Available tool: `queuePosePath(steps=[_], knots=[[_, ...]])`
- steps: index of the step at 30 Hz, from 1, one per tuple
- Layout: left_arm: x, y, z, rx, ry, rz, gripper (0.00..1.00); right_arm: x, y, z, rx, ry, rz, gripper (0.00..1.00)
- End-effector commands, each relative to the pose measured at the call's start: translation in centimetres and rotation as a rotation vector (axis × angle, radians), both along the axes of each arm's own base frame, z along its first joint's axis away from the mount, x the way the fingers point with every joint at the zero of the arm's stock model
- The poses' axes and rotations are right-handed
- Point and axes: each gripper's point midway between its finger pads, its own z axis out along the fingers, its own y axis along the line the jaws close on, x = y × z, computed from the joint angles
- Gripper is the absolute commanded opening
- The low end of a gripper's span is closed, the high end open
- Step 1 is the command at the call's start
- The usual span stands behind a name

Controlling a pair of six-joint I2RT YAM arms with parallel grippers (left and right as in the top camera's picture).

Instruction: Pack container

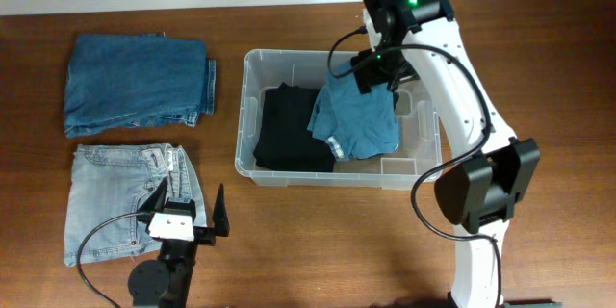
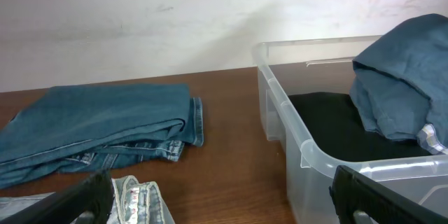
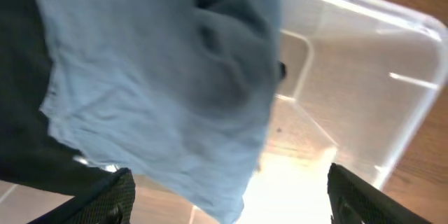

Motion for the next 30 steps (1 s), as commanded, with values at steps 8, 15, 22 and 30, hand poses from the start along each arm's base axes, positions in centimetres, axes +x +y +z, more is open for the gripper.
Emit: queuePosePath(steps=[8, 15, 22, 30], knots=[[0.0, 0.1, -0.1, 0.015, 0.002, 0.002, 0.99, -1.9, 2.5, -3.0, 0.164, 0.094, 0.150, 0.83], [0.0, 0.1, -0.1, 0.015, 0.002, 0.002, 0.99, -2.8, 2.3, -6.7, 0.158, 0.151, 0.137, 0.76], [0.0, 0.1, -0.1, 0.016, 0.002, 0.001, 1.00, -2.4, 3.0, -4.7, 0.202, 0.128, 0.069, 0.06], [0.0, 0.1, -0.1, 0.015, 0.002, 0.002, 0.99, -3.3, 7.2, 4.1, 0.636, 0.163, 0.037, 0.04]])
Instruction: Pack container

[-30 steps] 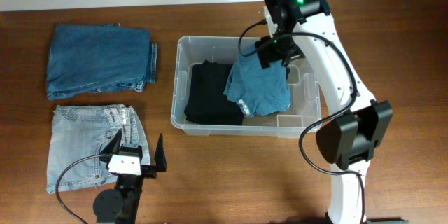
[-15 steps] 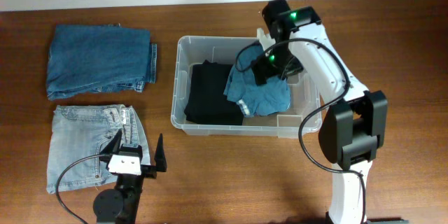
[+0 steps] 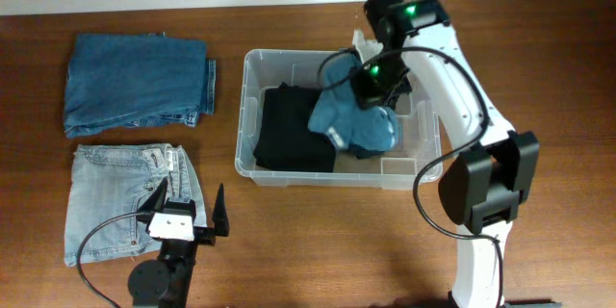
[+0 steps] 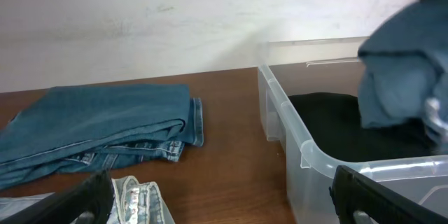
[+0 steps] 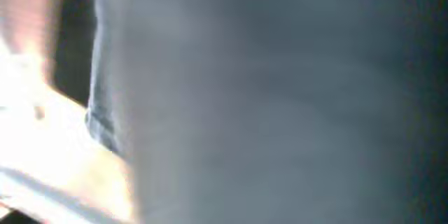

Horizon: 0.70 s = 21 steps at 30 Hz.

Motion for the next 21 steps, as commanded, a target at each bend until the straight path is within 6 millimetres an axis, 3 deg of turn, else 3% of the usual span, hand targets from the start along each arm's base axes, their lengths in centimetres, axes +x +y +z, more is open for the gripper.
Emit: queuePosePath(steps=[1, 5, 10, 13, 16, 19, 21], knots=[[0.0, 0.1, -0.1, 0.015, 0.002, 0.002, 0.99, 0.0, 2.3, 6.4, 0.342, 0.008, -0.061, 0.04], [0.0, 0.1, -0.1, 0.015, 0.002, 0.002, 0.99, 0.2, 0.9, 6.5, 0.411, 0.092, -0.176, 0.04], [0.0, 0.1, -0.1, 0.015, 0.002, 0.002, 1.00, -0.2, -1.3, 3.5, 0.389, 0.154, -0.202, 0.04], [0.0, 0.1, -0.1, 0.015, 0.002, 0.002, 0.99, -1.0, -1.6, 0.4, 0.364, 0.213, -0.212, 0.08], [0.0, 0.1, -0.1, 0.015, 0.002, 0.002, 0.99, -1.7, -1.7, -2.0, 0.356, 0.253, -0.220, 0.25], [0.0, 0.1, -0.1, 0.015, 0.002, 0.002, 0.99, -2.3, -2.6, -3.8, 0.287, 0.267, -0.225, 0.58], [0.0, 0.1, -0.1, 0.015, 0.002, 0.002, 0.99, -2.4, -4.0, -4.3, 0.190, 0.250, -0.224, 0.70]])
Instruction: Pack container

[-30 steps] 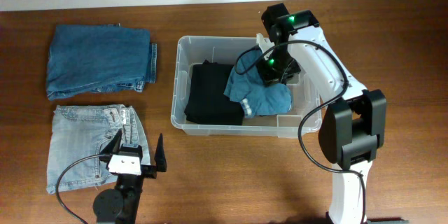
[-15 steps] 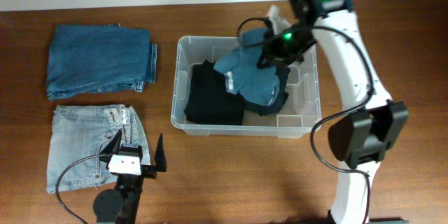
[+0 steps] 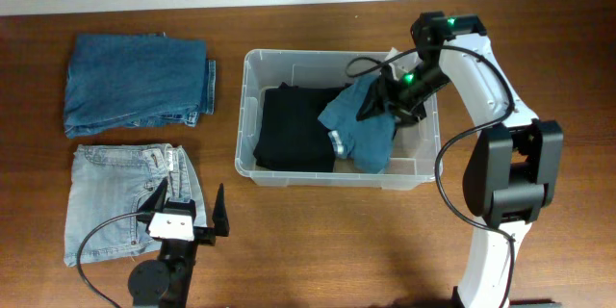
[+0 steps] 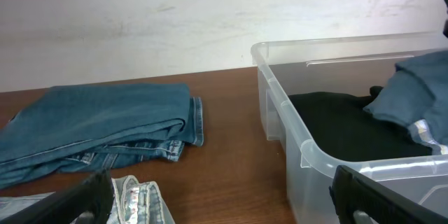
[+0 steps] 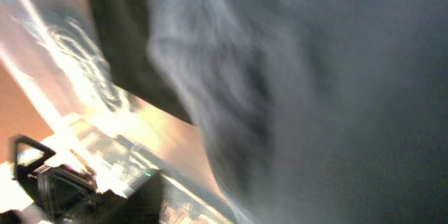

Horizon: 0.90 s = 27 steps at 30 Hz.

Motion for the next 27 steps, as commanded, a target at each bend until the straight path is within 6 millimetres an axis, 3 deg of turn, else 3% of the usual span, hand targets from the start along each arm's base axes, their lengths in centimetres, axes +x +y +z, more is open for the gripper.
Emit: queuePosePath(steps=[1, 3, 6, 12, 15, 17, 20, 22, 24, 25, 26, 27], knots=[[0.0, 0.1, -0.1, 0.015, 0.002, 0.002, 0.99, -0.1, -2.2, -0.1, -0.154, -0.034, 0.032, 0.78], [0.0, 0.1, -0.1, 0.015, 0.002, 0.002, 1.00, 0.1, -3.4, 0.4, -0.232, -0.048, 0.041, 0.93], [0.0, 0.1, -0.1, 0.015, 0.002, 0.002, 0.99, 1.2, -5.8, 3.0, -0.389, -0.106, 0.020, 0.96], [0.0, 0.1, -0.1, 0.015, 0.002, 0.002, 0.99, 3.7, -7.0, 9.9, -0.459, -0.312, -0.017, 0.96], [0.0, 0.1, -0.1, 0.015, 0.002, 0.002, 0.99, 4.2, -6.3, 11.8, -0.450, -0.378, -0.019, 0.84], [0.0, 0.1, -0.1, 0.015, 0.002, 0.002, 0.99, 3.8, -5.8, 11.4, -0.453, -0.360, -0.001, 0.62], [0.0, 0.1, -0.1, 0.015, 0.002, 0.002, 0.99, 3.1, -4.9, 9.5, -0.475, -0.308, 0.046, 0.20], [0.0, 0.1, -0.1, 0.015, 0.002, 0.002, 0.99, 2.6, -4.3, 7.6, -0.499, -0.273, 0.082, 0.06], [0.0, 0.1, -0.1, 0.015, 0.002, 0.002, 0.99, 2.5, -4.1, 6.0, -0.525, -0.254, 0.105, 0.04], [0.0, 0.1, -0.1, 0.015, 0.002, 0.002, 0.99, 2.2, -4.1, 3.7, -0.559, -0.217, 0.105, 0.04], [0.0, 0.1, -0.1, 0.016, 0.002, 0.001, 0.99, 2.1, -4.2, 2.8, -0.574, -0.202, 0.099, 0.04], [0.0, 0.1, -0.1, 0.015, 0.002, 0.002, 0.99, 1.9, -4.5, 0.3, -0.593, -0.173, 0.094, 0.04]])
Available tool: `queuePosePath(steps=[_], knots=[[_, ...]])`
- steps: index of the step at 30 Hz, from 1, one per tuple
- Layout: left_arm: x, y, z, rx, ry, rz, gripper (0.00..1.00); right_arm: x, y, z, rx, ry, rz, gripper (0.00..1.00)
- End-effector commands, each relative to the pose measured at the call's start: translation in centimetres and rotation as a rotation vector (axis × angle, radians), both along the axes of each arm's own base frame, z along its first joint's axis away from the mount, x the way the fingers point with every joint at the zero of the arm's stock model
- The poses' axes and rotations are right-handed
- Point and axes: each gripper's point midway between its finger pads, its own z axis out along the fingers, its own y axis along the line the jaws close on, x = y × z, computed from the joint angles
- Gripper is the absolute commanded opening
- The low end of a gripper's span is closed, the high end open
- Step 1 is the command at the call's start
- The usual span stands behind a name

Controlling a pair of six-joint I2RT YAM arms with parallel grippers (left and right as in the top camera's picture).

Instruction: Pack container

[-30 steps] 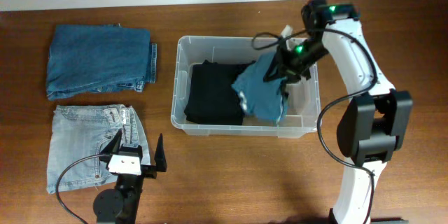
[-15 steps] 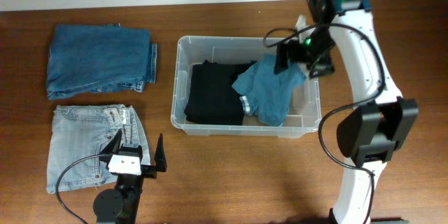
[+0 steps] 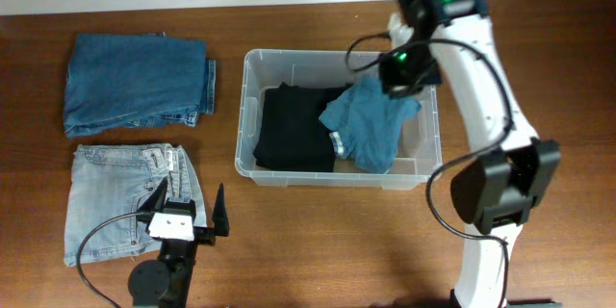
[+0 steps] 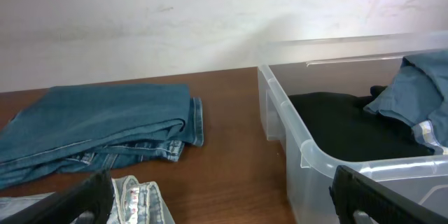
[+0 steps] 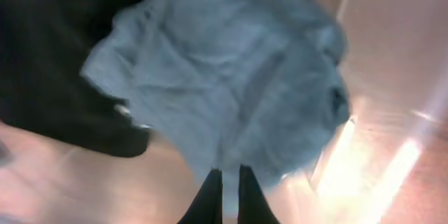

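A clear plastic container [image 3: 244,106] stands mid-table. A folded black garment [image 3: 289,130] fills its left half, and a crumpled blue garment [image 3: 371,125] lies in its right half, partly over the black one. My right gripper [image 3: 409,69] hovers above the container's far right corner. In the right wrist view its fingers [image 5: 225,178] are nearly together, with nothing between them, and the blue garment [image 5: 231,84] lies below. My left gripper [image 4: 220,192] rests open at the table's front, over the light jeans [image 3: 115,202].
Folded dark blue jeans [image 3: 140,82] lie at the far left of the table, also seen as the dark jeans [image 4: 98,126] in the left wrist view. The light jeans sit in front of them. The right arm's base stands on the brown table [image 3: 318,250] at the front right.
My right gripper was low in the container's right half, against the blue garment. Now it is raised over the far right rim and shut, and the garment lies loose in the container.
The blue garment first stood bunched above the container's rim under my right gripper. It was then still high with the gripper pressed into it, then down inside the right half. Now it lies there alone. The left arm has not moved.
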Motion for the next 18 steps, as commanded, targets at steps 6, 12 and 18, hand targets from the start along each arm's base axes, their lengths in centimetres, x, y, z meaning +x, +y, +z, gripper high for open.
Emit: queuePosePath(steps=[6, 12, 18], knots=[[0.0, 0.1, -0.1, 0.015, 0.002, 0.002, 0.99, -2.6, -1.2, -11.6, -0.091, 0.116, -0.037, 0.04], [0.0, 0.1, -0.1, 0.015, 0.002, 0.002, 0.99, -1.9, -1.1, -10.0, -0.083, 0.075, -0.038, 0.04], [0.0, 0.1, -0.1, 0.015, 0.002, 0.002, 0.99, 0.9, 0.2, -0.8, -0.005, -0.102, -0.039, 0.04]])
